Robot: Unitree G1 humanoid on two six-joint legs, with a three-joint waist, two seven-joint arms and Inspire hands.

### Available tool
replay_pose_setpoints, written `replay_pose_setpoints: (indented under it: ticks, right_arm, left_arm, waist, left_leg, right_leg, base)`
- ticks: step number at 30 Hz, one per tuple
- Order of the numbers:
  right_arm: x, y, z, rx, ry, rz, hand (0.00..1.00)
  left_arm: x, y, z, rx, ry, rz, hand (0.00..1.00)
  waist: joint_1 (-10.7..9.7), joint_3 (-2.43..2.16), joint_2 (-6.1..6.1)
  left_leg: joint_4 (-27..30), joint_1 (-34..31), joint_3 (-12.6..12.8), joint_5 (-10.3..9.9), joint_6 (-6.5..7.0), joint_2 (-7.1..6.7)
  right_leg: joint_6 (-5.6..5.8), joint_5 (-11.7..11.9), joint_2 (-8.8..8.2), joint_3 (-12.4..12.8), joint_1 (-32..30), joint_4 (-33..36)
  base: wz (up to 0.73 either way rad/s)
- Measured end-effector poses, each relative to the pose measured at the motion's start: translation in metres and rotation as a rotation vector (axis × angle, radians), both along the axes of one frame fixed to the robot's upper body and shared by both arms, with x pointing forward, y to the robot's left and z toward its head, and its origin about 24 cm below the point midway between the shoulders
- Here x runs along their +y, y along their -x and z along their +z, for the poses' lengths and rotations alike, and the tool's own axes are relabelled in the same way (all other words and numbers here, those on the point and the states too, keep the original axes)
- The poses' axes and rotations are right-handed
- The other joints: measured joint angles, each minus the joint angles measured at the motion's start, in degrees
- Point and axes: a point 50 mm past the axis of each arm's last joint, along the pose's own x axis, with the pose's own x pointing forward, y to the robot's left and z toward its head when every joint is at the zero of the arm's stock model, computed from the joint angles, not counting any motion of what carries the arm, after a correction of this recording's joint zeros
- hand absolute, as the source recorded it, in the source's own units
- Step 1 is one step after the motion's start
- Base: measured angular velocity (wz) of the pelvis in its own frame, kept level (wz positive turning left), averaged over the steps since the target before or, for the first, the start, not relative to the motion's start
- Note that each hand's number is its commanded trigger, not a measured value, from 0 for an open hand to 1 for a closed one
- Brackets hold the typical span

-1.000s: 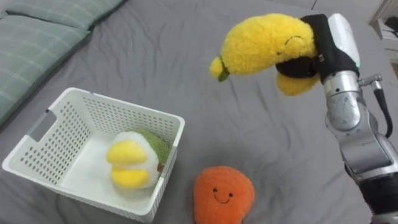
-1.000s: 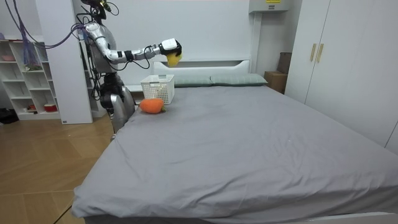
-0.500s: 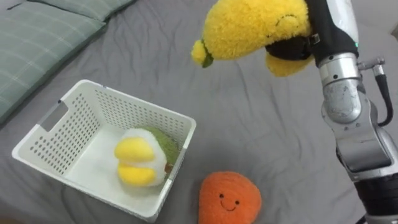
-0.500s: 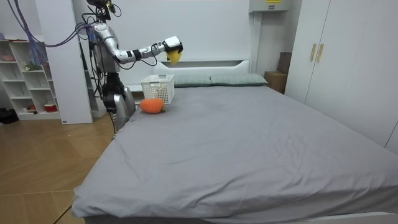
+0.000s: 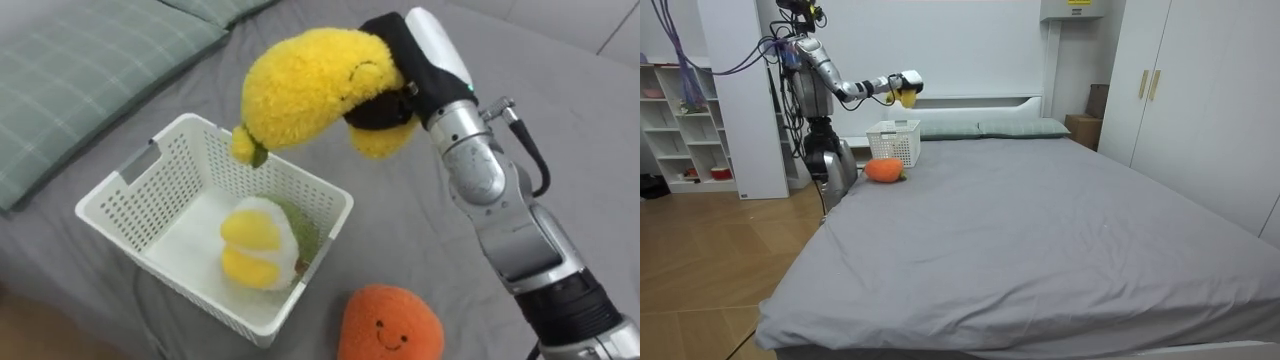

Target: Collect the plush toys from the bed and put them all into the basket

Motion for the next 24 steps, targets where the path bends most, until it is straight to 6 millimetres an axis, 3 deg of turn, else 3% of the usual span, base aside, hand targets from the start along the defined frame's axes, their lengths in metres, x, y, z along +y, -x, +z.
replay_pose_setpoints:
  ticks: [3, 5, 6, 9, 16, 24]
  right_arm:
    - [0.007, -0.003, -0.007, 0.041, 0.040, 0.000, 0.53]
    - [0.011, -0.002, -0.013, 0.070, 0.058, 0.010, 0.14]
    - [0.013, -0.002, -0.017, 0.087, 0.067, 0.015, 0.00]
    - [0.015, -0.002, -0.024, 0.126, 0.089, 0.030, 0.00]
    - [0.021, -0.002, -0.034, 0.179, 0.082, 0.045, 0.00]
    - [0.019, -0.003, -0.042, 0.214, 0.095, 0.035, 0.00]
  left_arm:
    - [0.001, 0.001, 0.000, 0.027, -0.009, -0.015, 0.00]
    - [0.002, 0.002, 0.000, 0.036, -0.014, -0.015, 0.00]
    - [0.003, 0.003, 0.000, 0.043, -0.017, -0.018, 0.00]
    - [0.004, 0.005, 0.000, 0.051, -0.017, -0.002, 0.00]
    - [0.003, 0.008, -0.001, 0.074, -0.010, 0.005, 0.00]
    - [0.003, 0.006, 0.000, 0.071, -0.011, 0.003, 0.00]
  waist:
    - [0.39, 0.14, -0.26]
    - [1.36, 0.23, -0.44]
    - [1.72, 0.34, -0.65]
    - [2.72, 0.67, -1.07]
    - [2.75, 0.84, -0.90]
    - [2.37, 0.58, -0.97]
  left_leg:
    - [0.52, -0.85, -1.33, 0.03, -0.04, -0.35]
    - [0.61, -0.85, -1.40, 0.03, -0.04, -0.38]
    - [0.81, -0.92, -1.64, 0.03, -0.04, -0.44]
    - [1.40, -1.28, -2.36, 0.02, -0.03, -0.63]
    - [2.31, -1.73, -3.30, -0.01, -0.08, -0.81]
    - [2.66, -1.93, -3.70, -0.03, -0.08, -1.01]
  right_leg:
    - [0.09, -0.06, -0.07, -0.76, -0.14, -0.08]
    - [0.12, -0.08, -0.07, -0.77, -0.10, -0.07]
    - [0.12, -0.08, -0.08, -0.94, -0.05, -0.07]
    - [0.13, -0.08, -0.15, -1.33, 0.28, -0.09]
    - [0.15, -0.06, -0.15, -1.53, 0.63, -0.07]
    - [0.16, -0.06, -0.25, -2.01, 0.70, 0.00]
  base:
    - [0.23]
    - [0.07]
    - [0.07]
    - [0.13]
    - [0.09]
    - [0.01]
